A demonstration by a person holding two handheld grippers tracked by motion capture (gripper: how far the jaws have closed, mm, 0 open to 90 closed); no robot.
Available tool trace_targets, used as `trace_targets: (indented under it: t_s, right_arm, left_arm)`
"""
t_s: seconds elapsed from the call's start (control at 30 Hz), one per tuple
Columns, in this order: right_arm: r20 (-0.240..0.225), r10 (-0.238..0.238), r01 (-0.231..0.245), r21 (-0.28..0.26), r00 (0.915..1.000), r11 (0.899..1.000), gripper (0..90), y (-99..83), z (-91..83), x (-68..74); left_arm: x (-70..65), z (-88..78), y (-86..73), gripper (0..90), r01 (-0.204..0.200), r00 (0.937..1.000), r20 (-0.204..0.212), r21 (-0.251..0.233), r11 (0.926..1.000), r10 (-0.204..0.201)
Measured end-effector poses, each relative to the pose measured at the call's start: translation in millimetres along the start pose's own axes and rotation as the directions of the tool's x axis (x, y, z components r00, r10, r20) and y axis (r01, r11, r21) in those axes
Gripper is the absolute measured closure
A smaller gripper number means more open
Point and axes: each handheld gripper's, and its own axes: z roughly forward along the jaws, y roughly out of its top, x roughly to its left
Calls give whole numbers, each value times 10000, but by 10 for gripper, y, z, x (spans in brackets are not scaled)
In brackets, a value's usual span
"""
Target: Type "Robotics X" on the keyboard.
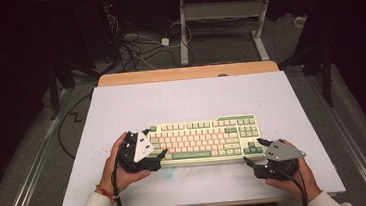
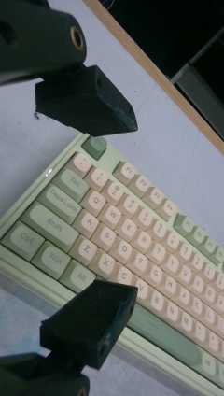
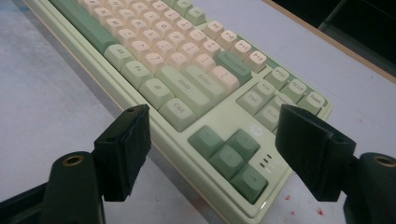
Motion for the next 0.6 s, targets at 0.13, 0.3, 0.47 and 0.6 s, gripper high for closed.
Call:
trace_targets:
  t_s: [0.13,0.3,0.47,0.6]
  right_arm:
    - [4,-6,6,-2,10000,10000,268,1,2,-2]
    - [20,2,-2,-17,10000,10000,268,5,1,-4]
    - [36,-7,7,-27,10000,10000,269,7,2,-10]
    - [49,81,-81,-57,10000,10000,268,14,-2,-20]
  left_arm:
    - [5,-19,-64,175,5,10000,-63,112,9999,-4]
    - [2,-39,-126,168,28,10000,-86,177,9998,-27]
    - [2,-61,-184,168,74,9999,-155,197,9998,-71]
    - [4,-78,-249,166,170,9997,-201,243,9996,-165]
